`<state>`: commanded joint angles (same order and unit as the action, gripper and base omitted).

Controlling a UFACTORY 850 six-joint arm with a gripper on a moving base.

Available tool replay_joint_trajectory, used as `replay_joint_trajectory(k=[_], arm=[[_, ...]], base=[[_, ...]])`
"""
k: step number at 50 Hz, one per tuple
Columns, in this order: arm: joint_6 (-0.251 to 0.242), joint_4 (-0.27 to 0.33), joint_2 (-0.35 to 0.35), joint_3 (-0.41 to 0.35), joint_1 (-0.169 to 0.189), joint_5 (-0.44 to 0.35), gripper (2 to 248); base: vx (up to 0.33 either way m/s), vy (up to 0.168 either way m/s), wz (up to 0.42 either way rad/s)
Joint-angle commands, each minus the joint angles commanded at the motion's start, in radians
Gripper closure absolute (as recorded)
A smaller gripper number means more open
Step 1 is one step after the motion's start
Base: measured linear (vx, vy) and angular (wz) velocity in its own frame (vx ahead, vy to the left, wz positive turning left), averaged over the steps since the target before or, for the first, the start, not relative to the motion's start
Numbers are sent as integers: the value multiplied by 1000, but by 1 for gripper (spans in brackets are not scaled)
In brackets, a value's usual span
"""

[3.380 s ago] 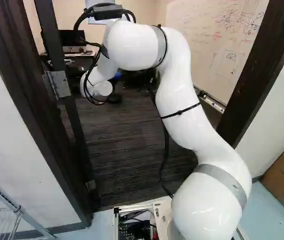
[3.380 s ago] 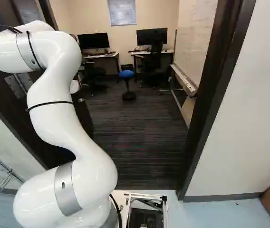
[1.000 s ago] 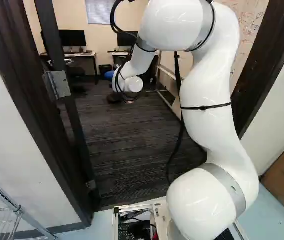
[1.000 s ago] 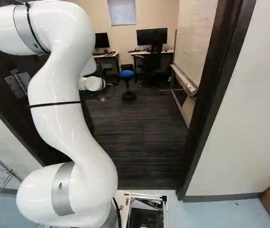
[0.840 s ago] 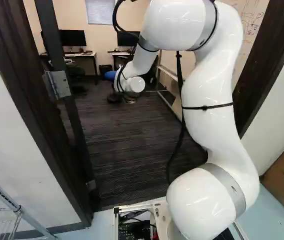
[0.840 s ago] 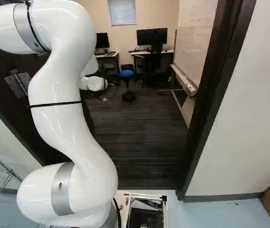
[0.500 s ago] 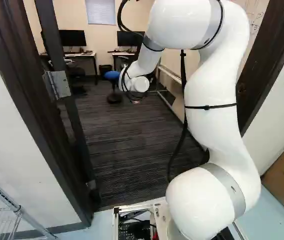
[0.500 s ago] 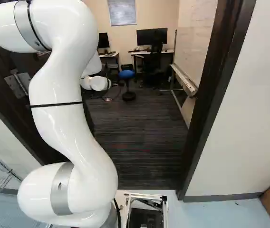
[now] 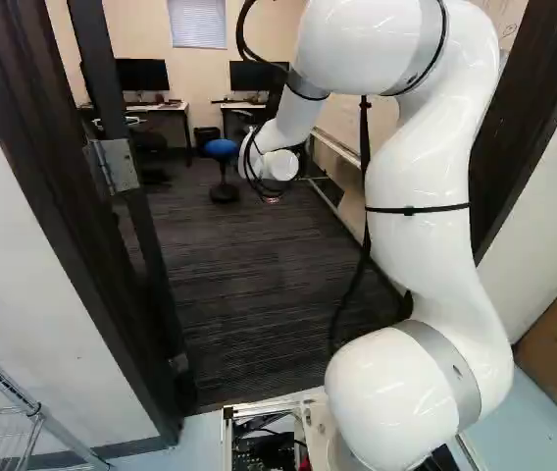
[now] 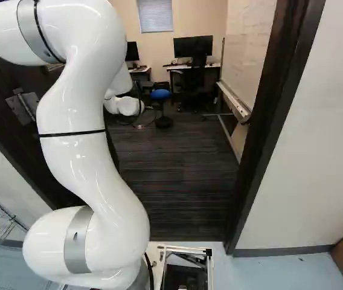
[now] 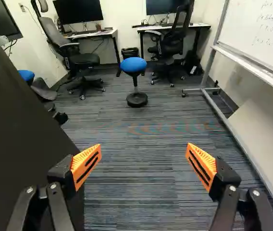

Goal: Open the door and move inside

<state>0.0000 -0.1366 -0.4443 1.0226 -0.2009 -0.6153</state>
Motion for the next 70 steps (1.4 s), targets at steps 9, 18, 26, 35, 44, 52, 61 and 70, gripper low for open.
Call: replay_joint_trajectory(k=[9,18,26,35,44,52,61,70], arm=[[0,3,18,-23,5,-6,3],[0,8,42,-54,12,-15,3],[0,13,69,-90,19,-25,3],[0,20,107,-138,30,-38,3],[0,29,151,-196,42,-54,3],[0,37,197,-255,55,-70,3],[0,48,256,-331,71,-91,3],[0,61,321,-415,89,-114,3]], base=[[0,0,0],[0,0,0],[0,0,0],[0,0,0],[0,0,0],[0,0,0],[0,0,0],[0,0,0]])
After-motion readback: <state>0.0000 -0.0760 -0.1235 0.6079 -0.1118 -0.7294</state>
